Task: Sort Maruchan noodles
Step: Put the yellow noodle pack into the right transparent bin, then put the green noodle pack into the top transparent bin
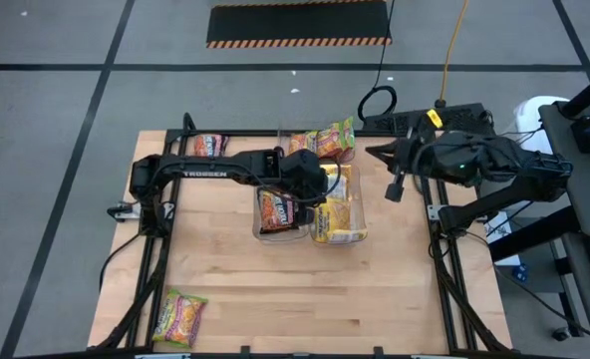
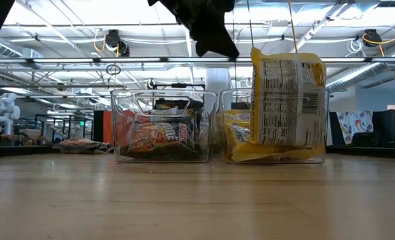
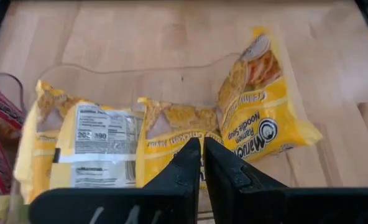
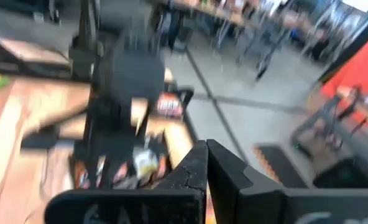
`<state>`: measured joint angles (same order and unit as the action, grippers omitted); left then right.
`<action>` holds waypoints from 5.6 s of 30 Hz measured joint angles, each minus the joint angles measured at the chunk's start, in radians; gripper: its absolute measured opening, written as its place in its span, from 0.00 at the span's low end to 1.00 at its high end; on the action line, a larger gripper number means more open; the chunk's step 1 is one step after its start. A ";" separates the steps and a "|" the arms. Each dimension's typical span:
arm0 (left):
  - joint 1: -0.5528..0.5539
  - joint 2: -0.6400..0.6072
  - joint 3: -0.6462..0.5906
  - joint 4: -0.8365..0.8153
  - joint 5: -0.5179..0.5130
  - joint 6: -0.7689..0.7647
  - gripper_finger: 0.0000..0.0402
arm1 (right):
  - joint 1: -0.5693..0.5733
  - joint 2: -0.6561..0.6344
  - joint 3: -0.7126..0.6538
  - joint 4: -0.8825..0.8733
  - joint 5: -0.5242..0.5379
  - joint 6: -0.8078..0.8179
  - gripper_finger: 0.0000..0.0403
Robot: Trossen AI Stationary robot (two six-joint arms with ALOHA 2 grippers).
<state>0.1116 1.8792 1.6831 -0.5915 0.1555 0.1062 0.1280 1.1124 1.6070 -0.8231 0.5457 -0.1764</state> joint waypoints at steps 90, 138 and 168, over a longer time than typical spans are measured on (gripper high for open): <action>-0.036 -0.540 0.000 -0.587 -0.004 -0.142 0.06 | -0.214 0.460 -0.333 -0.089 -0.675 -0.157 0.00; -0.071 -0.540 -0.089 -0.979 -0.014 -0.334 0.06 | -0.204 -0.138 -0.327 0.271 -0.309 -0.086 0.21; -0.573 -0.540 -0.554 -0.451 0.315 -1.082 0.06 | -0.204 -0.147 -0.327 0.265 -0.311 -0.241 0.21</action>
<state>-0.4610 1.3396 1.1290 -1.0424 0.4707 -0.9756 -0.0759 0.9649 1.2800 -0.5579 0.2352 -0.4176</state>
